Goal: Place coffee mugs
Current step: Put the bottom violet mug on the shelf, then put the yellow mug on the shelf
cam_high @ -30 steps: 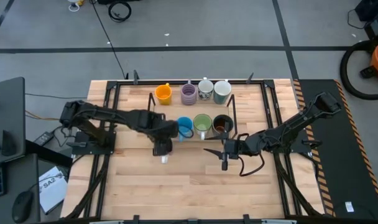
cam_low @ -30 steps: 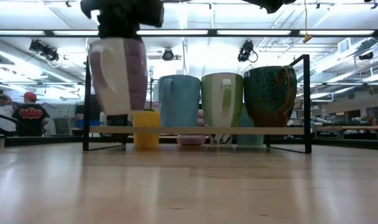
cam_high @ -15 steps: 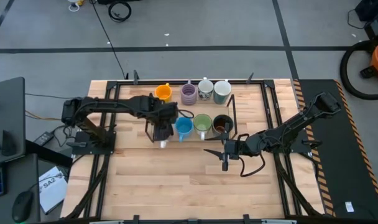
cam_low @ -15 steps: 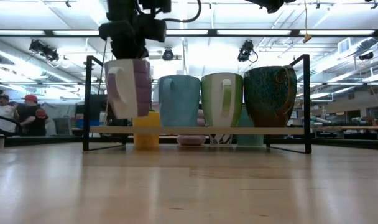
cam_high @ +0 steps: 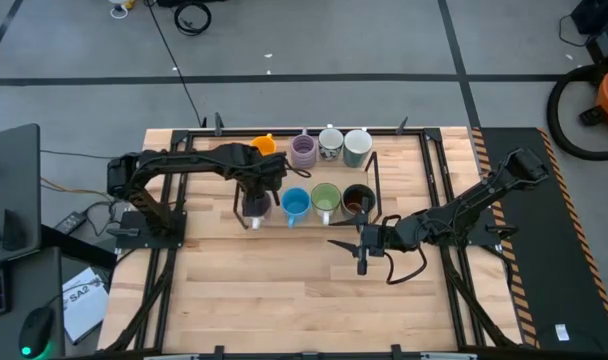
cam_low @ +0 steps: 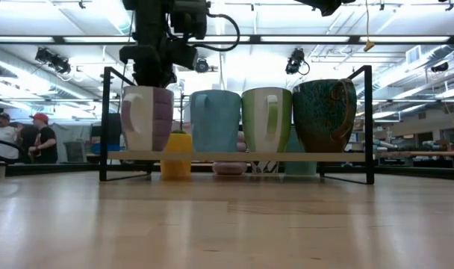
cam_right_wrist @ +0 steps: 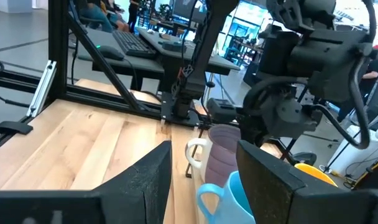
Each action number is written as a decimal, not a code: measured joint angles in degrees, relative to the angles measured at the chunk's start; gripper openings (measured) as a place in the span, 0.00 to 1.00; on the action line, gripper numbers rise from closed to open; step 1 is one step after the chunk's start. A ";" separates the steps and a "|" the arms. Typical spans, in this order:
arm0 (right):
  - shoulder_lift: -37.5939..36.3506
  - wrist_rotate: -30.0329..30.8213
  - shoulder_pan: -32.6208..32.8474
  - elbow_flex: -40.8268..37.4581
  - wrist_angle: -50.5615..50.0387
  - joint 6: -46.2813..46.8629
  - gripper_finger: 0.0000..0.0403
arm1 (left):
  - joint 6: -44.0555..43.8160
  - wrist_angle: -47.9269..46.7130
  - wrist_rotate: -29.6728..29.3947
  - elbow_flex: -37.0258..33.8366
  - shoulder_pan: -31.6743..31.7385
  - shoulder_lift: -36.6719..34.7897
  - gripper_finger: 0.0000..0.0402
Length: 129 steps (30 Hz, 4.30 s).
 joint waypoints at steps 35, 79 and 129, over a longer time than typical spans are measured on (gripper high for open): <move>-0.01 0.00 0.21 0.00 0.05 -0.19 0.46 | -2.15 0.41 0.84 0.07 1.10 0.00 0.39; -24.86 -0.63 -2.41 -14.87 -1.15 -8.68 0.41 | 12.63 8.53 7.21 11.72 19.84 4.10 0.34; -53.97 -22.51 -16.99 -25.45 -18.93 -6.15 0.41 | 20.79 2.96 5.31 11.67 23.03 10.93 0.34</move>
